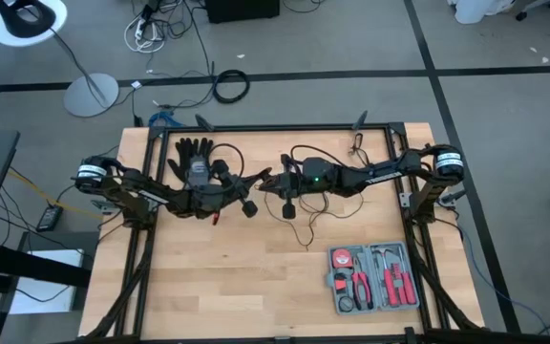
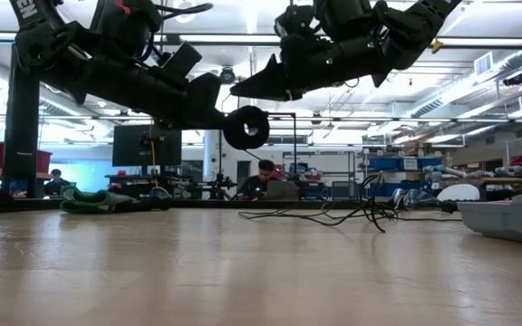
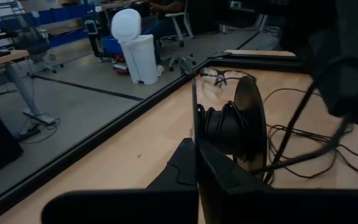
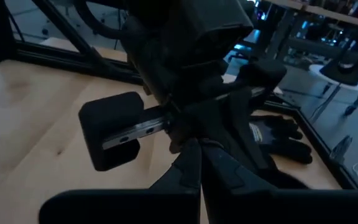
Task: Coil cords
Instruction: Coil the black wire
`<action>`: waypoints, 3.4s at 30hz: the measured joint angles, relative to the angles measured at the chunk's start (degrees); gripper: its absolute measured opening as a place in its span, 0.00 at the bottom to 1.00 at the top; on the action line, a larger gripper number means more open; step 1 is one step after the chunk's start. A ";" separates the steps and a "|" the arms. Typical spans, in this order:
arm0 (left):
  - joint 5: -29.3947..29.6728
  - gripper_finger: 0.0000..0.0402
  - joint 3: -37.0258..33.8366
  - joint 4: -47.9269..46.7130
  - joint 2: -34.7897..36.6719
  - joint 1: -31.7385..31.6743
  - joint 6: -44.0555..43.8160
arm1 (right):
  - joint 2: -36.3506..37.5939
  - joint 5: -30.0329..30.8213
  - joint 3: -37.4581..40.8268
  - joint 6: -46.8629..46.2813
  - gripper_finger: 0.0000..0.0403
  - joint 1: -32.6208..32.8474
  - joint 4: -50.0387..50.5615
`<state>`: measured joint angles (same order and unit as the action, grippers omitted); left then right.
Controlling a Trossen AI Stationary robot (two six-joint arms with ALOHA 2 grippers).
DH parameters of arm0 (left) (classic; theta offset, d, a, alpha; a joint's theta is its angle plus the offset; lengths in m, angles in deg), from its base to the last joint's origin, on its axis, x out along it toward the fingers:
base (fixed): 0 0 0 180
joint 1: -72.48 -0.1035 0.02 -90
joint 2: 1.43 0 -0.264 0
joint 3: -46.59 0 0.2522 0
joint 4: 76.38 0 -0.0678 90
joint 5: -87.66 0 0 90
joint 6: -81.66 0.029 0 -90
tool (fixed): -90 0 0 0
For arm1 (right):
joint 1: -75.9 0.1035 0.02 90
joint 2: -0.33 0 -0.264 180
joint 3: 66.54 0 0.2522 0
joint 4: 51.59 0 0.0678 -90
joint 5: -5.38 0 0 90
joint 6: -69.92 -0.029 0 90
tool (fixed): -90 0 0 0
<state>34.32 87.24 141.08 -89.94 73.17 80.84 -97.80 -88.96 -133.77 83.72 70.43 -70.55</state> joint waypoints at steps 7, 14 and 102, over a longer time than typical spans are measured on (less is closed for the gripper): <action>-4.67 0.00 0.00 0.00 -0.04 -0.75 -1.38 | 0.02 -2.98 -0.04 0.08 0.00 0.00 -3.93; -7.43 0.00 0.00 -0.40 -0.04 -1.22 -2.65 | 0.02 0.29 -0.04 2.73 0.00 -0.18 -4.25; 4.18 0.00 -11.30 0.96 22.97 1.40 -2.58 | 26.14 10.65 24.46 -30.77 0.08 -2.36 25.05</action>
<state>38.50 75.94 142.04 -66.97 74.57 78.26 -71.66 -78.30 -109.31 52.95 68.07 -45.50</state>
